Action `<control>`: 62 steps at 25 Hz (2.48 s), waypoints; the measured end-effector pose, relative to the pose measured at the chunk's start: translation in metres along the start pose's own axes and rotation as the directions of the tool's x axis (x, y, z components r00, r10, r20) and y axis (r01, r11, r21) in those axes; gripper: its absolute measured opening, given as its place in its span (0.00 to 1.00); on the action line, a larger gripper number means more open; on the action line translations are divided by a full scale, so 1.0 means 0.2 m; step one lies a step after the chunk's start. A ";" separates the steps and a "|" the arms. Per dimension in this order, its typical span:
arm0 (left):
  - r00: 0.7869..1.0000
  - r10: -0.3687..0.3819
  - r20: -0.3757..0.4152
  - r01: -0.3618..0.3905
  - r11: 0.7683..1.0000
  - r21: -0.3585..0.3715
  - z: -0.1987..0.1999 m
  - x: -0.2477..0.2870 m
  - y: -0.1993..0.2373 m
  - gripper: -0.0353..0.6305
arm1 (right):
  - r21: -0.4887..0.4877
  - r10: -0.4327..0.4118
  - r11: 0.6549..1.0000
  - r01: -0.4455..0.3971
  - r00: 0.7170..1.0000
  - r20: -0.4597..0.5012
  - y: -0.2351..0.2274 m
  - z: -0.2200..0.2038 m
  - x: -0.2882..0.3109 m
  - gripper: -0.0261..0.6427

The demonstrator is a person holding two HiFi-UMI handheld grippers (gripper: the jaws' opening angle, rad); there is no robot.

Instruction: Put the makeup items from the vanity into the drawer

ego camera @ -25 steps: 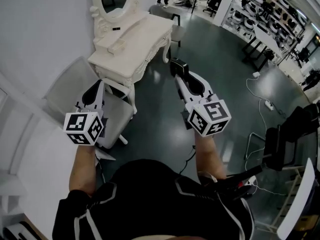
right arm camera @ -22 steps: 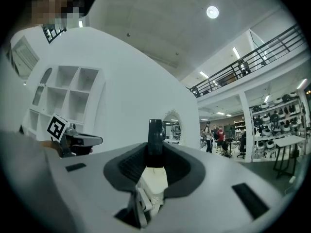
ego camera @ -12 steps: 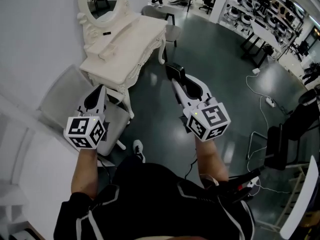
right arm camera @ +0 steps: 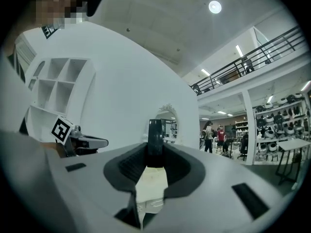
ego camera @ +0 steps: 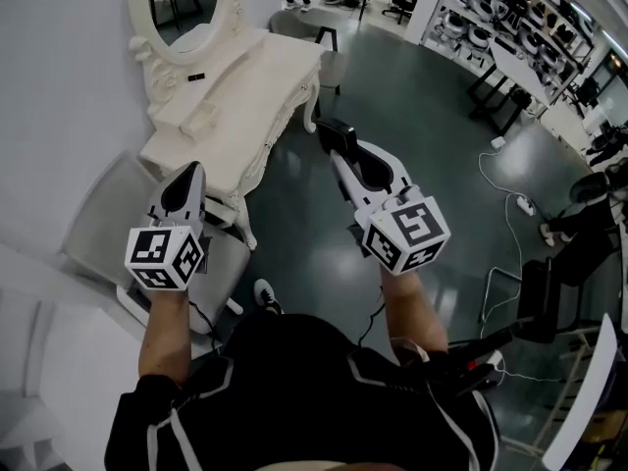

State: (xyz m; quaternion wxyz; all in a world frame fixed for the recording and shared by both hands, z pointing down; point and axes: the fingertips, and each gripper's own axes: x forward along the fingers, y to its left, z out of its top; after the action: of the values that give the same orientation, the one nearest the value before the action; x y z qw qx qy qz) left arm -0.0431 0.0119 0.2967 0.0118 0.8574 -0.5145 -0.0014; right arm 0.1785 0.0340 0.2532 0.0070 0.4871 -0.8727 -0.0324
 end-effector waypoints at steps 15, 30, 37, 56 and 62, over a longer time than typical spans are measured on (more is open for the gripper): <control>0.998 0.068 -0.003 -0.068 0.998 -0.012 -0.03 0.53 0.70 0.06 | 0.007 0.106 0.994 -0.106 0.994 -0.023 -0.12 -0.09 1.04 0.18; 0.962 0.271 -0.036 -0.272 0.961 -0.040 -0.14 0.90 1.14 0.06 | -0.012 0.306 0.952 -0.307 0.950 -0.060 -0.28 -0.16 1.79 0.18; 0.921 0.384 -0.071 -0.388 0.920 -0.053 -0.19 1.10 1.29 0.06 | -0.009 0.427 0.903 -0.429 0.900 -0.084 -0.44 -0.21 2.18 0.18; 0.780 0.603 -0.170 -0.621 0.779 -0.085 -0.52 1.13 1.44 0.06 | 0.009 0.700 0.676 -0.737 0.639 -0.320 -0.22 -0.78 2.90 0.18; 0.689 0.697 -0.199 -0.722 0.684 -0.104 -0.62 1.03 1.46 0.06 | 0.024 0.756 0.559 -0.829 0.497 -0.426 -0.05 -1.05 2.99 0.18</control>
State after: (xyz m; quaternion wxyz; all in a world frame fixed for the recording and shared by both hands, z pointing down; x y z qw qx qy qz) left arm -0.2021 -0.3059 0.4296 0.1229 0.5837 -0.8023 0.0200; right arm -0.1188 -0.4901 0.4504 0.2389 0.0231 -0.9707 -0.0083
